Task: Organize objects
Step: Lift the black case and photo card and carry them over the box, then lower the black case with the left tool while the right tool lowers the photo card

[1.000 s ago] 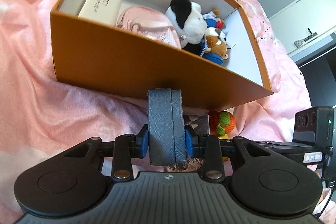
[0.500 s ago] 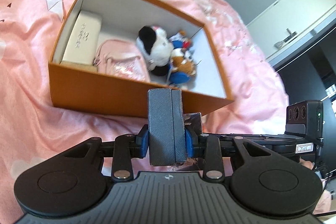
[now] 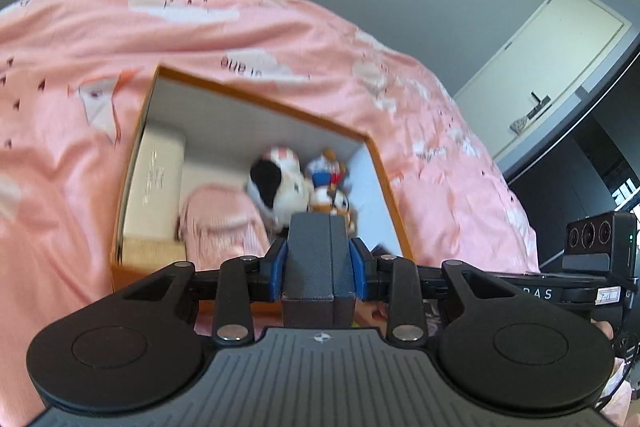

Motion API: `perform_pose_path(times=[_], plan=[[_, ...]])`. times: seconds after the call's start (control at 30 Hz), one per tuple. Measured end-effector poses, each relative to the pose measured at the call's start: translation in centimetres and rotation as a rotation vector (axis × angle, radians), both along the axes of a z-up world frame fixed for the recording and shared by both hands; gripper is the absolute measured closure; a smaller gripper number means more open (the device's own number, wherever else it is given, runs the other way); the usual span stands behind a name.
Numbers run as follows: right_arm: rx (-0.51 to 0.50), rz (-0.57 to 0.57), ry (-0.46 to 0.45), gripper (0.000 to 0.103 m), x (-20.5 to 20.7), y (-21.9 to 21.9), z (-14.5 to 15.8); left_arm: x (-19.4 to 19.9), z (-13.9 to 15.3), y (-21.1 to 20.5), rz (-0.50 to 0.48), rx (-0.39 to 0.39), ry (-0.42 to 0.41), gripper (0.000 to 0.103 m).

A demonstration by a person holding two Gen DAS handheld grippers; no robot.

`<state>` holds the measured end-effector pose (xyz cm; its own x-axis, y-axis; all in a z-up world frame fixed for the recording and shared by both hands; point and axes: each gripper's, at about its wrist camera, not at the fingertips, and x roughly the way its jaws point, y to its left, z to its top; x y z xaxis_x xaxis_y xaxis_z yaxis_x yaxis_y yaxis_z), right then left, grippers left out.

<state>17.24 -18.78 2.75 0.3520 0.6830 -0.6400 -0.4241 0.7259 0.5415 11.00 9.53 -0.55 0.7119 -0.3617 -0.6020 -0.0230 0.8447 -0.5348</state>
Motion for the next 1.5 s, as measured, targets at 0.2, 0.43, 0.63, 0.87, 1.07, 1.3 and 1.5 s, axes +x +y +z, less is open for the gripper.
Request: perform_pose_path(times=[0.2,0.43,0.63,0.87,1.07,1.3,1.5], plan=[[0.026,0.02,-0.018,0.079,1.6,0.9,1.4,1.6,0.9,0.8,0.04,0.014,-0.026,0.066],[0.02,0.014,-0.074,0.079,4.3,1.7,3.6,3.9,0.5,2.5,0.098,0.078,-0.013,0.066],[0.024,-0.051,-0.099,0.079,8.2,2.9,4.0,6.8,0.2,4.4,0.152,0.123,0.002,0.066],[0.079,-0.123,-0.039,0.079,12.9,6.0,1.5,9.6,0.1,4.2,0.173,0.25,0.005,0.066],[0.078,-0.13,0.017,0.079,15.3,10.0,-1.8,11.1,0.1,4.4,0.166,0.321,0.005,0.066],[0.006,-0.187,0.03,0.079,16.8,10.0,-4.2,13.7,-2.0,3.7,0.141,0.32,0.021,0.066],[0.002,-0.206,0.031,0.079,17.0,9.0,-4.5,15.3,-3.9,2.2,0.158,0.37,0.042,0.066]])
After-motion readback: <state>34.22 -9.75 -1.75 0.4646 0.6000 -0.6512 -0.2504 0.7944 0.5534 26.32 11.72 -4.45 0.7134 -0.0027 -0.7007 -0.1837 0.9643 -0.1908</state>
